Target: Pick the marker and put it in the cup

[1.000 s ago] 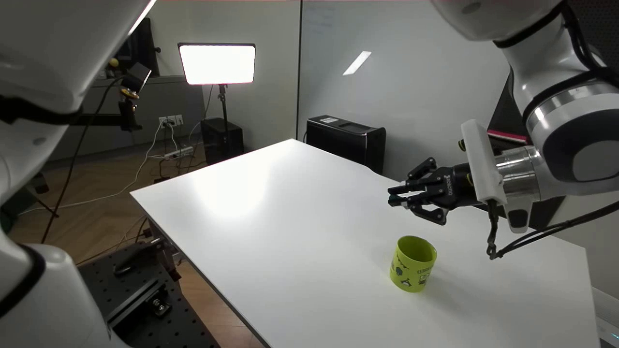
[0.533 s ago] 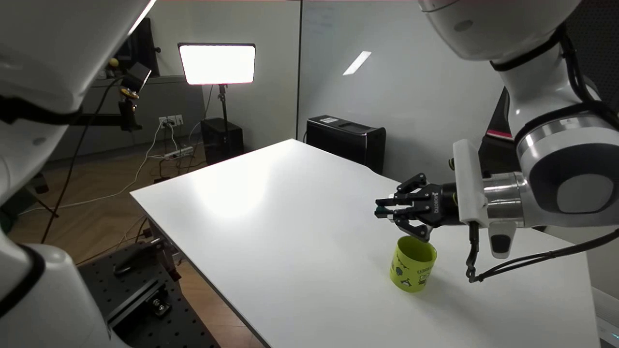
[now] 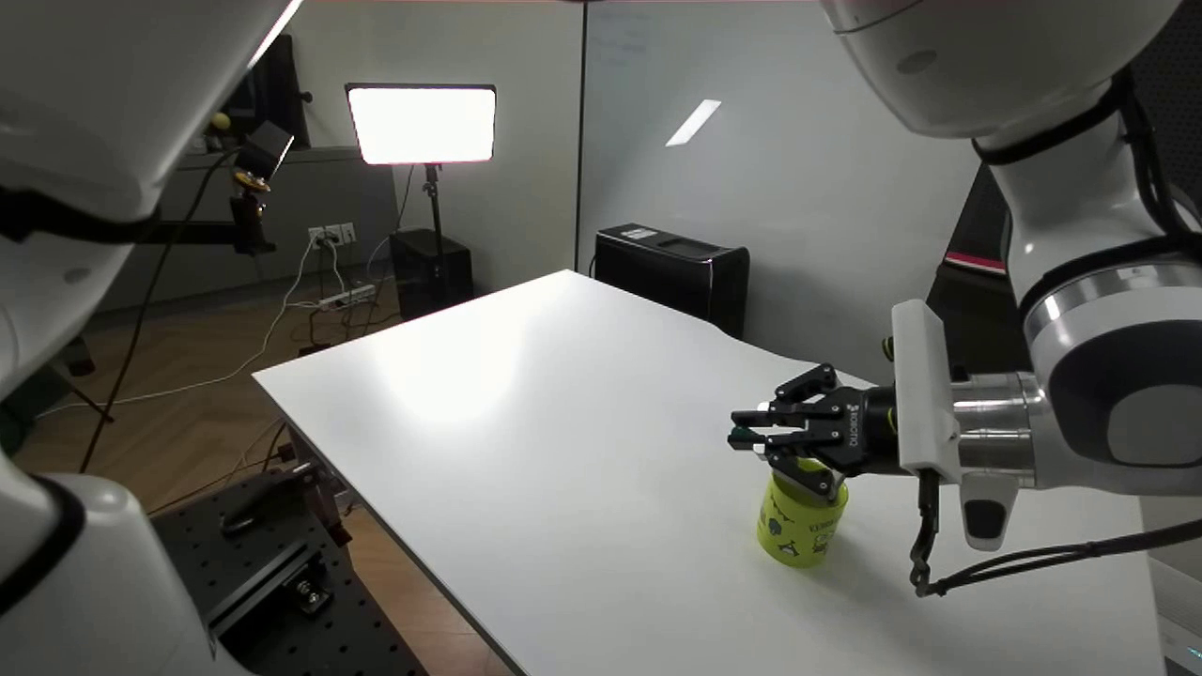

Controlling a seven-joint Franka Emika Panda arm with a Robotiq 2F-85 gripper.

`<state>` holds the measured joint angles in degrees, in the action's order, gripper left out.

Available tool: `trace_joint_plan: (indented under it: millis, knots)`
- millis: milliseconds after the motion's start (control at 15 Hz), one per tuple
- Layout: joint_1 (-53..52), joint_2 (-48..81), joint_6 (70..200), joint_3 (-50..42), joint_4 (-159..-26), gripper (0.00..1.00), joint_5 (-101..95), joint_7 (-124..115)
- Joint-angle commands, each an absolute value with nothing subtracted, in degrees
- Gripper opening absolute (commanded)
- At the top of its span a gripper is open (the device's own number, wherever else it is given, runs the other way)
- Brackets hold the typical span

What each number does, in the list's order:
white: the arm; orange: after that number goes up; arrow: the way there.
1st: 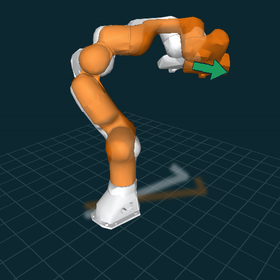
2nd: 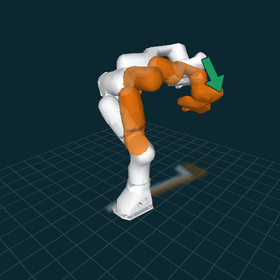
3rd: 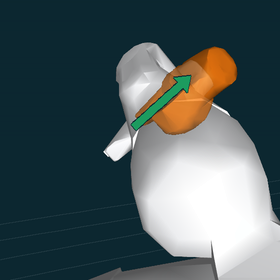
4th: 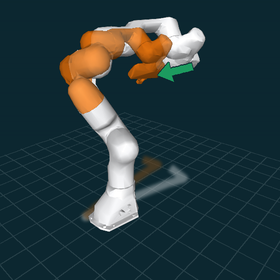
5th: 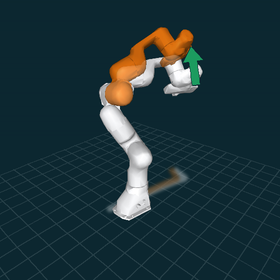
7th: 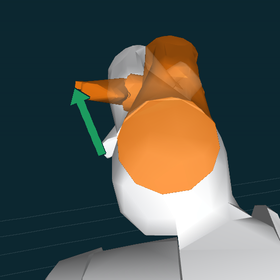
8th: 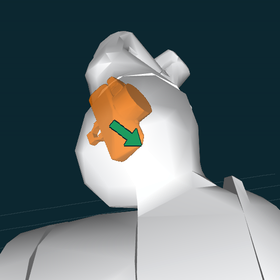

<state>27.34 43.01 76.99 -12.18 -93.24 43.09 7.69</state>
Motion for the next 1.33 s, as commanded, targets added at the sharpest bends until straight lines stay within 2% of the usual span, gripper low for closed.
trace_joint_plan:
  millis: [0, 1267]
  knots:
    - [28.23, 43.6, 75.89, -12.77, -92.38, 0.06, 43.86, 6.77]
    - [31.54, 52.63, 74.71, -12.04, -81.44, 0.06, 43.41, 5.9]
